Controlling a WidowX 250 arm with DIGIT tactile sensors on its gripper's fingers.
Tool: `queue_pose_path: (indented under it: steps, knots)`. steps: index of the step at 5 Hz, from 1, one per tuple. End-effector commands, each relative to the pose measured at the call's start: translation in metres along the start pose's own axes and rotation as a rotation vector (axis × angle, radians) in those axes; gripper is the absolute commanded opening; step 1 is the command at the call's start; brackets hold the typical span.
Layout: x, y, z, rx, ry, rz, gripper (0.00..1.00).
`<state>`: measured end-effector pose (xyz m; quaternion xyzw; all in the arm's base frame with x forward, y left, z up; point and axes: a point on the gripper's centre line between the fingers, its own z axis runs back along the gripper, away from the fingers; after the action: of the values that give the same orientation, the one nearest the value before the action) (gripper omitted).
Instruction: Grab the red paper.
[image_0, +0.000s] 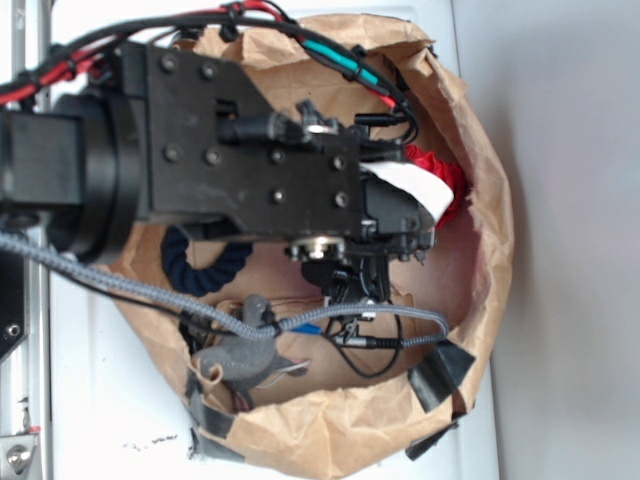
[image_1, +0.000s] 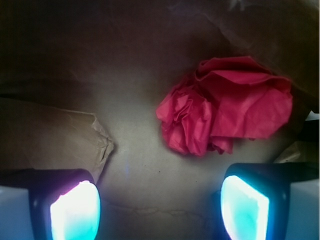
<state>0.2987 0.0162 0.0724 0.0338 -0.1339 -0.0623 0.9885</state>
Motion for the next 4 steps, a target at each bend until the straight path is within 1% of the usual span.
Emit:
queue_pose_path:
  steps: [1,2,3,4]
  knots:
    - [0.025,0.017,0.007,-0.034,-0.096,0.104,1.0]
    - [0.03,0.026,0.003,-0.045,-0.182,0.265,1.0]
    - [0.032,0.028,-0.001,-0.022,-0.26,0.374,1.0]
    - [0.037,0.024,-0.012,0.004,-0.269,0.427,1.0]
